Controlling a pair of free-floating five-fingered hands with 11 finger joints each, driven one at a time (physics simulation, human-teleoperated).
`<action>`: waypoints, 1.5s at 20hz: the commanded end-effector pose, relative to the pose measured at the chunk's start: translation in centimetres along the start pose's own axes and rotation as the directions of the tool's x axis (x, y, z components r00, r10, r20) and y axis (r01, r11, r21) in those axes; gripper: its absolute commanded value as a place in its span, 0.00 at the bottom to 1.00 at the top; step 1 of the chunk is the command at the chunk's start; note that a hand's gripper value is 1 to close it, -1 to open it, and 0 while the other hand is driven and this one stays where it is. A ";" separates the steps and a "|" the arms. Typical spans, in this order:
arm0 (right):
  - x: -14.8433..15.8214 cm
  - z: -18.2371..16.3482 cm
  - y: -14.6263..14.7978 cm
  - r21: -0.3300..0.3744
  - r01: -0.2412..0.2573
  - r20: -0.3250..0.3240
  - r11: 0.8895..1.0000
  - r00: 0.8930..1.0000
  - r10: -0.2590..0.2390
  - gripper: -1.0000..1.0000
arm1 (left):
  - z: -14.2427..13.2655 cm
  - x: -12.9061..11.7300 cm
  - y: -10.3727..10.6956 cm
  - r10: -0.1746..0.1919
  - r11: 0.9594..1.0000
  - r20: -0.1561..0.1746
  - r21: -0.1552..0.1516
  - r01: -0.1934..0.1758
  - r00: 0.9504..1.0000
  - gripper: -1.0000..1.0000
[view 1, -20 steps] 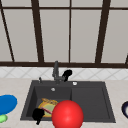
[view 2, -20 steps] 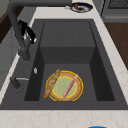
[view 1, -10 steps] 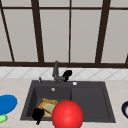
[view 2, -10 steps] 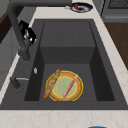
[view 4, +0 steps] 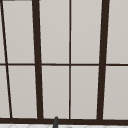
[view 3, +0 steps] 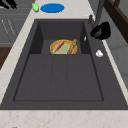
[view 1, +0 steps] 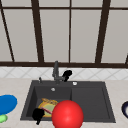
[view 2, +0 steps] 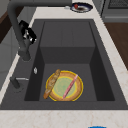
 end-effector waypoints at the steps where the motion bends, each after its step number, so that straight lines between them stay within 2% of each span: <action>1: 1.8 -1.5 -0.3 0.063 -0.009 -0.080 0.998 0.997 0.014 1.00 | 0.0 0.0 0.0 0.000 1.000 0.000 0.000 0.000 1.000 0.50; 11: 1.2 -2.4 0.6 0.015 -0.046 -0.098 0.999 0.994 0.047 1.00 | 0.0 0.0 0.0 0.000 1.000 0.000 0.000 0.000 1.000 0.50; 16: 1.3 -1.4 0.9 0.001 -0.041 -0.096 0.999 0.995 0.041 1.00 | 0.0 0.0 0.0 0.000 1.000 0.000 0.000 0.000 1.000 0.50; 21: 1.1 -0.6 -0.1 -0.021 -0.052 -0.100 0.998 0.994 0.050 1.00 | 0.0 0.0 0.0 0.000 1.000 0.000 0.000 0.000 1.000 0.50; 22: 0.9 0.0 -0.2 -0.033 -0.063 -0.103 0.997 0.993 0.059 0.00 | 0.0 0.0 0.0 0.000 1.000 0.000 0.000 0.000 1.000 0.50; 24: 0.7 0.8 0.1 -0.041 -0.096 -0.139 0.995 0.986 0.089 0.00 | 0.0 0.0 0.0 0.000 1.000 0.000 0.000 0.000 1.000 0.50; 25: 0.7 1.0 0.3 -0.053 -0.103 -0.177 0.993 0.980 0.092 0.00 | 0.0 0.0 0.0 0.000 1.000 0.000 0.000 0.000 1.000 0.50; 26: 0.7 1.2 0.4 -0.066 -0.108 -0.226 0.992 0.970 0.090 0.00 | 0.0 0.0 0.0 0.000 1.000 0.000 0.000 0.000 1.000 0.50; 28: 0.3 1.6 0.5 -0.079 -0.125 -0.324 0.989 0.941 0.093 0.00 | 0.0 0.0 0.0 0.000 1.000 0.000 0.000 0.000 1.000 0.50; 30: 0.0 2.1 0.4 -0.058 -0.158 -0.386 0.986 0.914 0.124 0.00 | 0.0 0.0 0.0 0.000 1.000 0.000 0.000 0.000 1.000 0.50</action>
